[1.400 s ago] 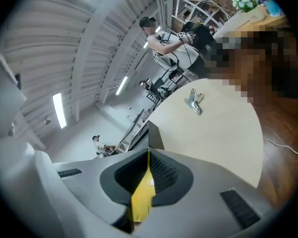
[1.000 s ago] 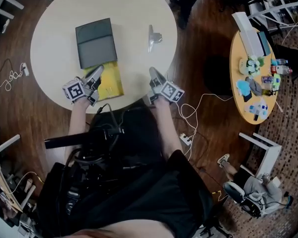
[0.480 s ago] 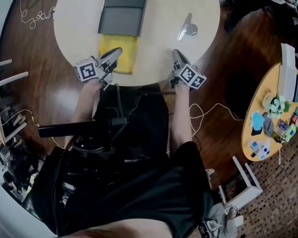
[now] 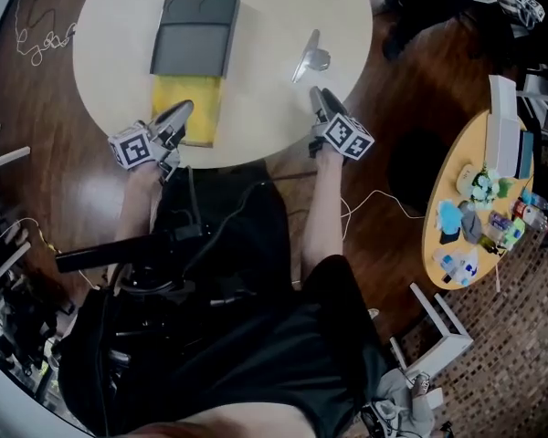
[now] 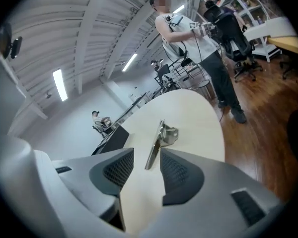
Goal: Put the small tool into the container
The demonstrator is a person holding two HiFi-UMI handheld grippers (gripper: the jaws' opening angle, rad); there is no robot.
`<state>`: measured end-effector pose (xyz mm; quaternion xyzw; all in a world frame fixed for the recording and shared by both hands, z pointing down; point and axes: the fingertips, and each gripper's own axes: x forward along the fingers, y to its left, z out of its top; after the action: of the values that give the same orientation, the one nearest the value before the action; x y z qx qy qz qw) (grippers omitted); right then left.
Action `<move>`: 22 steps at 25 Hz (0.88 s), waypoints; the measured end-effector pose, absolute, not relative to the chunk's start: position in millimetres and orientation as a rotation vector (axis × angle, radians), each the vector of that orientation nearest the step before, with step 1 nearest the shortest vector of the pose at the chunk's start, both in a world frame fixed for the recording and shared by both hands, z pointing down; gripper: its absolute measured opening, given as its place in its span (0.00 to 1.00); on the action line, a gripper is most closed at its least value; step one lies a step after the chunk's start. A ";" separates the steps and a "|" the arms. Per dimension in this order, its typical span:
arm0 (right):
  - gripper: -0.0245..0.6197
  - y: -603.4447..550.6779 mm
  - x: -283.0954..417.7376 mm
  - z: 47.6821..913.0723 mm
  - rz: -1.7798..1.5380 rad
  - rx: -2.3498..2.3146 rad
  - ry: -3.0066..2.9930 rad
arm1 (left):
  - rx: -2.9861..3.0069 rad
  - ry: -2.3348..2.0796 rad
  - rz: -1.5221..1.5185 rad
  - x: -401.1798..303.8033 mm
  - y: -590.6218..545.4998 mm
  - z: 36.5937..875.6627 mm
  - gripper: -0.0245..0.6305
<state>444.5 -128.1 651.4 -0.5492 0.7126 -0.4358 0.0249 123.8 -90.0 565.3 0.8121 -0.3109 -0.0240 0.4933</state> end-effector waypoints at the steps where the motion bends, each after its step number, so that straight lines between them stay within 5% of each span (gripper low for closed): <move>1: 0.31 -134.0 455.3 651.0 -1.332 -1.732 2.191 | 1.974 -0.770 -0.051 122.6 -90.4 564.0 0.03; 7: 0.30 -175.4 480.5 655.5 -1.298 -1.770 2.208 | 1.949 -0.788 -0.096 117.5 -84.6 568.6 0.03; 22: 0.03 -220.4 468.0 666.1 -1.498 -1.560 2.053 | 1.942 -0.844 -0.127 104.8 -82.9 561.9 0.03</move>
<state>468.0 -220.4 666.1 -0.5214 0.6863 -0.5008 0.0800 104.8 -82.9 561.9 0.7989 -0.3473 -0.0521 0.4883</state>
